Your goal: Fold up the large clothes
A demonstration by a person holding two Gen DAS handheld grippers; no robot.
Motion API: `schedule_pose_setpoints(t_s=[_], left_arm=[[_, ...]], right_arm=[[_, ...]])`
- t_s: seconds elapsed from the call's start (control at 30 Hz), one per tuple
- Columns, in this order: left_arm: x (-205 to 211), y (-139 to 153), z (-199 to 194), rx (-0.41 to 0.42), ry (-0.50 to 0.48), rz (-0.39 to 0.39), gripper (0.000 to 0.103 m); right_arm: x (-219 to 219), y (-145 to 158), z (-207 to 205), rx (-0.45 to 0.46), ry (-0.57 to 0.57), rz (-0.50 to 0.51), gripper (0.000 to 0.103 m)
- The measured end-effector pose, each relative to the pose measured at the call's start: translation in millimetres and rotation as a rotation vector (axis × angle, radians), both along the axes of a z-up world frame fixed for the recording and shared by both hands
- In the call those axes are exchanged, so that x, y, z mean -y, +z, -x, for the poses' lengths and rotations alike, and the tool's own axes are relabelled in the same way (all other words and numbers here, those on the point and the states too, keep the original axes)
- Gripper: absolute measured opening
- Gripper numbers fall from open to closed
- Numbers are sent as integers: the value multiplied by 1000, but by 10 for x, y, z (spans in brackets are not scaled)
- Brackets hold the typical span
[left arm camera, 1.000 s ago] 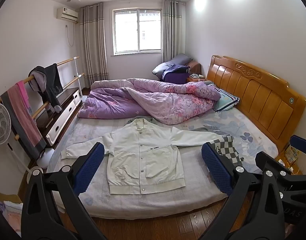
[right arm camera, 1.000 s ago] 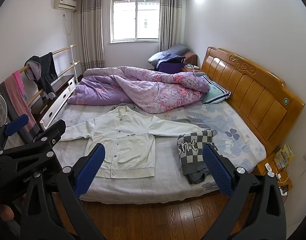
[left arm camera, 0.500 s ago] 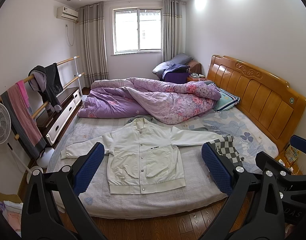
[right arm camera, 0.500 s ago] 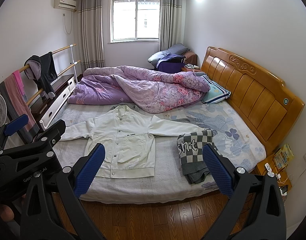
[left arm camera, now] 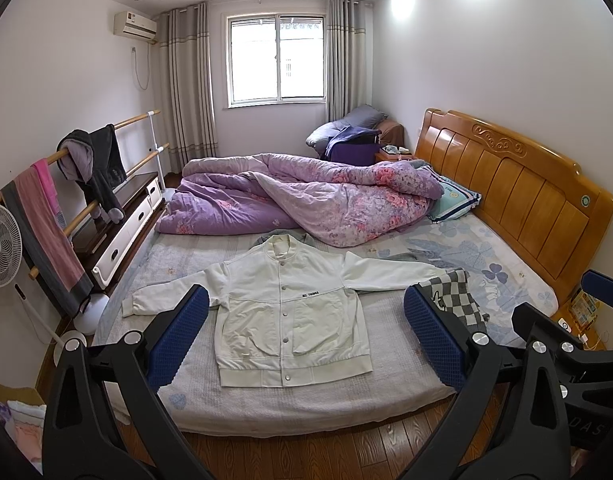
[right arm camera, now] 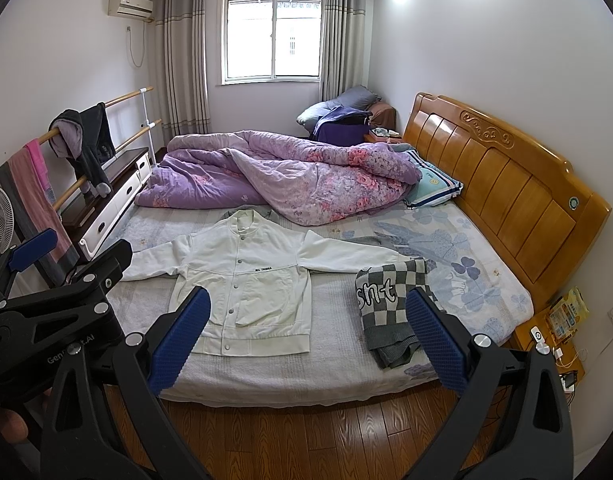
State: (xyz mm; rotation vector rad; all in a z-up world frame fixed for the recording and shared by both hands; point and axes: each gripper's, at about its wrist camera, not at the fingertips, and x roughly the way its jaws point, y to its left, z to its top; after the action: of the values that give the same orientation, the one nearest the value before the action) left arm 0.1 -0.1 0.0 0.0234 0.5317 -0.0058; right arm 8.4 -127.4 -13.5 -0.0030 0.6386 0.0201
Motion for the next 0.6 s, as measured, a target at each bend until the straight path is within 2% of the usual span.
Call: schedule_pose_setpoints(t_s=[0.6], left_arm=[[-1,-1,-2,-5,-2,0,98]], right_arm=[[17,-33,-5,-2,-2,3,94]])
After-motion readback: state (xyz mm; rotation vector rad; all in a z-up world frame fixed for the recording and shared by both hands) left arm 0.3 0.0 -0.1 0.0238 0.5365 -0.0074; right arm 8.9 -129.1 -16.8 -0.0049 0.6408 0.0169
